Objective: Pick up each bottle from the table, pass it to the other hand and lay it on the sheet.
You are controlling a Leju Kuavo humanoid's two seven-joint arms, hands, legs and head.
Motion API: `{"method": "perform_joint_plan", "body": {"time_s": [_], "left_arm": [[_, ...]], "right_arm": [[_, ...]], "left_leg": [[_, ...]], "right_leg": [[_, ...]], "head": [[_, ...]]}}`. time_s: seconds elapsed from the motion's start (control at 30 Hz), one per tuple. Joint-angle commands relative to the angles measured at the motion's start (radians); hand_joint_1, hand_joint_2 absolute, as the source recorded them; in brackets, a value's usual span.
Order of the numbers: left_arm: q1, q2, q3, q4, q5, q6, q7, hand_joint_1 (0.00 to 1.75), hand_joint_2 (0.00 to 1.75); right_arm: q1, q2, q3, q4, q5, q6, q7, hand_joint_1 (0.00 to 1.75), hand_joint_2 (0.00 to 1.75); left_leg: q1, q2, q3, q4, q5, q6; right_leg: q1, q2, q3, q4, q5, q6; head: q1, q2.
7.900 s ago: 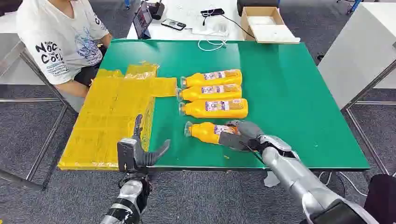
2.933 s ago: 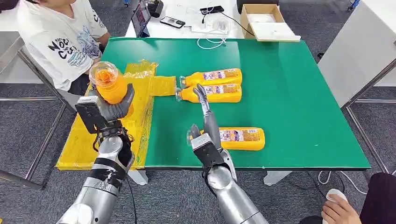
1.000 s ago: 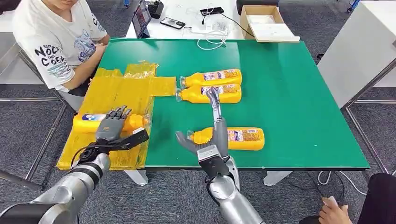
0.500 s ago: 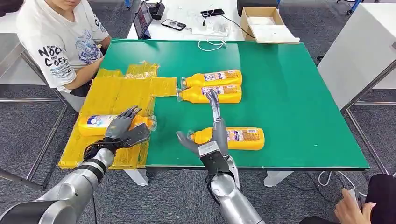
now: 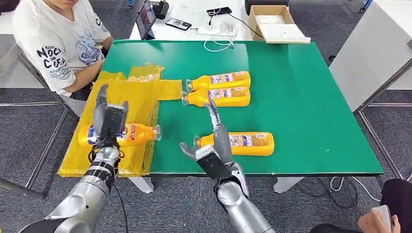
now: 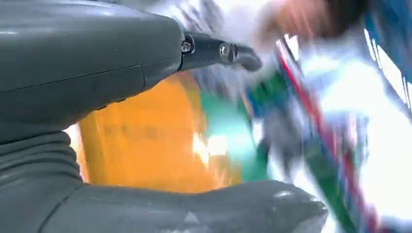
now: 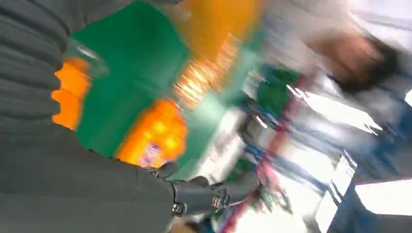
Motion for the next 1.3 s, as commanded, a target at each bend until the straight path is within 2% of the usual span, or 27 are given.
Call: {"method": "perform_joint_plan", "body": {"time_s": [0.03, 0.2, 0.23, 0.3, 0.43, 0.63, 0.97, 1.3], "left_arm": [[0.134, 0.027, -0.149, -0.301, 0.119, 0.059, 0.002, 0.00, 1.75], [0.147, 0.027, -0.147, -0.314, 0.118, 0.059, 0.002, 0.00, 1.75], [0.150, 0.023, -0.142, -0.309, 0.120, 0.059, 0.002, 0.00, 1.75], [0.169, 0.026, -0.154, -0.309, 0.128, 0.054, 0.002, 0.00, 1.75], [0.192, 0.027, -0.178, -0.296, 0.134, 0.046, 0.002, 0.00, 1.75], [0.173, 0.020, -0.196, -0.229, 0.133, 0.030, 0.002, 0.00, 1.75], [0.163, 0.013, -0.201, -0.196, 0.134, 0.022, 0.002, 0.00, 1.75], [0.147, -0.001, -0.213, -0.148, 0.142, 0.002, 0.002, 0.00, 1.75]], "right_arm": [[-0.153, -0.164, 0.026, 0.232, 0.126, 0.081, 0.169, 0.00, 1.75], [-0.160, -0.188, 0.017, 0.231, 0.131, 0.100, 0.176, 0.00, 1.75], [-0.168, -0.201, 0.025, 0.239, 0.163, 0.105, 0.211, 0.00, 1.75], [-0.194, -0.252, 0.026, 0.255, 0.190, 0.162, 0.270, 0.00, 1.75], [-0.229, -0.327, 0.011, 0.275, 0.210, 0.258, 0.322, 0.00, 1.75], [-0.247, -0.346, 0.029, 0.321, 0.207, 0.366, 0.329, 0.00, 1.75], [-0.274, -0.355, 0.047, 0.382, 0.216, 0.388, 0.344, 0.00, 1.75], [-0.348, -0.424, 0.113, 0.481, 0.234, 0.508, 0.380, 0.00, 1.75]], "left_leg": [[0.001, -0.003, 0.000, 0.000, 0.000, 0.001], [0.002, -0.003, -0.001, 0.000, 0.000, 0.001], [0.001, -0.003, 0.001, 0.000, -0.001, 0.001], [0.001, -0.003, -0.001, 0.000, 0.000, 0.001], [0.000, -0.004, 0.001, 0.000, 0.000, 0.001], [0.000, -0.004, 0.000, 0.000, 0.000, 0.001], [0.000, -0.003, 0.001, 0.000, 0.000, 0.001], [0.000, -0.005, 0.001, 0.000, 0.000, 0.001]], "right_leg": [[0.001, -0.003, 0.003, -0.001, -0.001, -0.001], [0.001, -0.003, 0.003, -0.001, -0.001, -0.001], [0.001, -0.003, 0.004, -0.001, -0.001, -0.002], [0.000, -0.003, 0.003, -0.001, -0.001, -0.001], [0.001, -0.004, 0.004, -0.001, -0.001, -0.002], [0.000, -0.004, 0.003, -0.001, -0.001, -0.001], [0.001, -0.004, 0.004, -0.001, -0.001, -0.002], [0.001, -0.006, 0.005, -0.001, -0.001, -0.002]], "head": [[0.001, 0.000], [0.001, 0.000], [0.001, 0.000], [0.001, 0.000], [0.000, 0.000], [0.001, 0.000], [0.001, 0.000], [0.001, 0.000]]}}
